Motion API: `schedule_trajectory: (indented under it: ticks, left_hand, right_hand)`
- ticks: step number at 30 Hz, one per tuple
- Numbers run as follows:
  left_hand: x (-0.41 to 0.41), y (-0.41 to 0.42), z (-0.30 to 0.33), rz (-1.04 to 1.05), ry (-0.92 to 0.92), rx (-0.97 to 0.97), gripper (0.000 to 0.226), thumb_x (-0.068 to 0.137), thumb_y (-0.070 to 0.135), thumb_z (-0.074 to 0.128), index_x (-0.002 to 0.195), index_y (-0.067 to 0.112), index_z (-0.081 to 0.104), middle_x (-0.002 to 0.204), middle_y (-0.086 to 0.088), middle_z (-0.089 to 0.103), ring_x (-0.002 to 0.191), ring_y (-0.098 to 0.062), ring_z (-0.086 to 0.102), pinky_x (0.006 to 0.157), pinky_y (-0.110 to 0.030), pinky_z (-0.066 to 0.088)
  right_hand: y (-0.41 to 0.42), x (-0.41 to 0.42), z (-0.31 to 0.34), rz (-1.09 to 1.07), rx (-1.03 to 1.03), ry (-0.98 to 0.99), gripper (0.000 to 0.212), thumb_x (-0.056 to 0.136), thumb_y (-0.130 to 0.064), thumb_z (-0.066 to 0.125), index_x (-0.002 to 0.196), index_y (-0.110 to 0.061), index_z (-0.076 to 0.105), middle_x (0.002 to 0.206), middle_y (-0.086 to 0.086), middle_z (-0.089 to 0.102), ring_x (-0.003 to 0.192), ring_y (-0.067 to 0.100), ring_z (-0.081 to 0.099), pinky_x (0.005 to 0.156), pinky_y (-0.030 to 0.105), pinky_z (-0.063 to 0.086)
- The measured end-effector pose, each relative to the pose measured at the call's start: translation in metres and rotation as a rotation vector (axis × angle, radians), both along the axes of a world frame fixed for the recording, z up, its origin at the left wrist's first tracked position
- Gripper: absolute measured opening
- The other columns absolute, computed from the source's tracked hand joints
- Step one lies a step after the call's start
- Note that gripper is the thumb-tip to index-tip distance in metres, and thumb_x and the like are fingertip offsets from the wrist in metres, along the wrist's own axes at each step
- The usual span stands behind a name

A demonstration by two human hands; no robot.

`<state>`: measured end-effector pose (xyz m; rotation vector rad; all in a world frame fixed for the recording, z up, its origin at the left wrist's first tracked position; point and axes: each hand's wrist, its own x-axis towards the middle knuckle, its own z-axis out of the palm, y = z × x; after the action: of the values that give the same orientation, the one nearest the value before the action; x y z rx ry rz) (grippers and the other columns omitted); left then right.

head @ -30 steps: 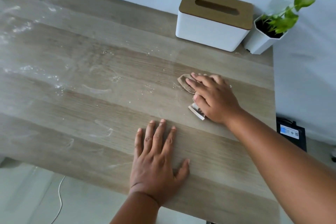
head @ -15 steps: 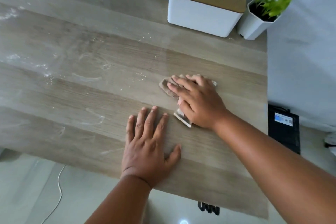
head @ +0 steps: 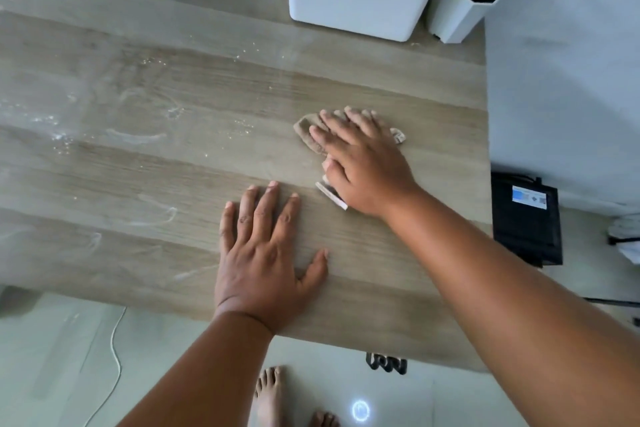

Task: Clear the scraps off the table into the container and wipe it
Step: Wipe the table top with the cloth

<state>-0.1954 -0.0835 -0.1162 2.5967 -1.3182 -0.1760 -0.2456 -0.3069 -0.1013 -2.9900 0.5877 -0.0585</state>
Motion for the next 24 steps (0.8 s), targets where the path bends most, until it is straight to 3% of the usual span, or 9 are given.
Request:
schedule_trajectory:
  ticks: [5, 11, 14, 18, 24]
  left_hand:
    - [0.0, -0.003, -0.001, 0.006, -0.006, -0.032, 0.086, 0.085, 0.072, 0.05, 0.154, 0.021, 0.043, 0.166, -0.007, 0.031, 0.158, -0.029, 0.015, 0.126, -0.056, 0.013]
    - [0.001, -0.002, -0.005, 0.008, -0.02, -0.035, 0.085, 0.086, 0.073, 0.049, 0.154, 0.024, 0.039, 0.166, -0.006, 0.028, 0.158, -0.027, 0.013, 0.127, -0.052, 0.008]
    - [0.002, -0.001, -0.006, 0.008, -0.029, -0.037, 0.084, 0.086, 0.072, 0.05, 0.153, 0.024, 0.039, 0.165, -0.006, 0.029, 0.157, -0.027, 0.014, 0.127, -0.052, 0.008]
    - [0.001, 0.0, -0.005, -0.003, -0.025, -0.029, 0.081, 0.085, 0.066, 0.052, 0.152, 0.022, 0.042, 0.165, -0.008, 0.031, 0.157, -0.028, 0.016, 0.127, -0.053, 0.011]
    - [-0.002, -0.002, 0.003, 0.005, 0.035, -0.015, 0.081, 0.084, 0.064, 0.045, 0.153, 0.021, 0.043, 0.167, -0.008, 0.029, 0.158, -0.027, 0.013, 0.128, -0.051, 0.006]
  right_hand:
    - [-0.018, -0.046, 0.006, 0.283, 0.031, 0.069, 0.055, 0.102, -0.039, 0.041, 0.155, -0.027, 0.046, 0.166, 0.0, 0.036, 0.153, 0.032, 0.031, 0.125, 0.055, 0.02]
    - [-0.023, 0.029, -0.002, -0.237, 0.004, -0.002, 0.057, 0.098, -0.038, 0.041, 0.155, -0.031, 0.044, 0.167, -0.003, 0.034, 0.153, 0.031, 0.029, 0.125, 0.052, 0.016]
    - [-0.002, 0.026, -0.002, -0.199, 0.012, 0.004, 0.056, 0.097, -0.039, 0.042, 0.153, -0.032, 0.047, 0.166, -0.004, 0.035, 0.153, 0.032, 0.029, 0.125, 0.053, 0.014]
    - [0.035, -0.023, -0.005, -0.099, 0.033, -0.041, 0.054, 0.096, -0.039, 0.047, 0.148, -0.028, 0.056, 0.161, 0.0, 0.044, 0.148, 0.035, 0.037, 0.121, 0.056, 0.023]
    - [0.068, -0.062, -0.003, -0.11, 0.079, -0.103, 0.054, 0.099, -0.04, 0.05, 0.15, -0.024, 0.053, 0.164, 0.002, 0.039, 0.153, 0.034, 0.03, 0.124, 0.059, 0.015]
